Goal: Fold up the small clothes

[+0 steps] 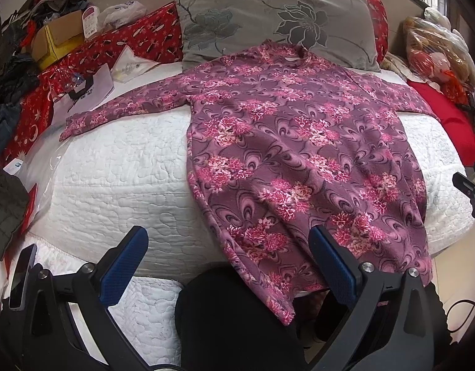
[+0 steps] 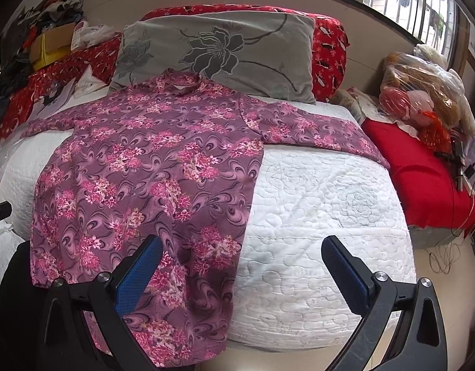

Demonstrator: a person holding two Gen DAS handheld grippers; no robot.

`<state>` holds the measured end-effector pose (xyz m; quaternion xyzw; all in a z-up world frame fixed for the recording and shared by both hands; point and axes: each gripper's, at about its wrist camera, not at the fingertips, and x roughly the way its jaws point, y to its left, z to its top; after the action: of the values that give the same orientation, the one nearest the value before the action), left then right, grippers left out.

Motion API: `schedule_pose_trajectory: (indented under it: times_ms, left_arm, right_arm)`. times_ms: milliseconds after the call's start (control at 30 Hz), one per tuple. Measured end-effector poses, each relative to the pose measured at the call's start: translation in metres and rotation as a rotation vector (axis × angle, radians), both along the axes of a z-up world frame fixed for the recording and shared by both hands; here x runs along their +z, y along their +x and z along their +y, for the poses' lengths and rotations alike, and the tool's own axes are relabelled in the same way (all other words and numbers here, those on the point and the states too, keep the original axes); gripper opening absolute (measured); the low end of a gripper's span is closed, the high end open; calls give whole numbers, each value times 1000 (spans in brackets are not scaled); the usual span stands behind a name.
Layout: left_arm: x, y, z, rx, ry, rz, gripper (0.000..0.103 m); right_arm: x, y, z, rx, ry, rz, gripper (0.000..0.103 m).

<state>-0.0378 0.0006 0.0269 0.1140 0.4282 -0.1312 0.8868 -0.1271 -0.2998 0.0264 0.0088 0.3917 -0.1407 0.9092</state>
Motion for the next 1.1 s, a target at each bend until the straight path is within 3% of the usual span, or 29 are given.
schedule_pose_trajectory:
  times_ms: [1100]
  left_arm:
    - [-2, 4, -6, -8, -6, 27, 103]
  right_arm:
    - [2, -1, 1, 17, 10, -19, 102]
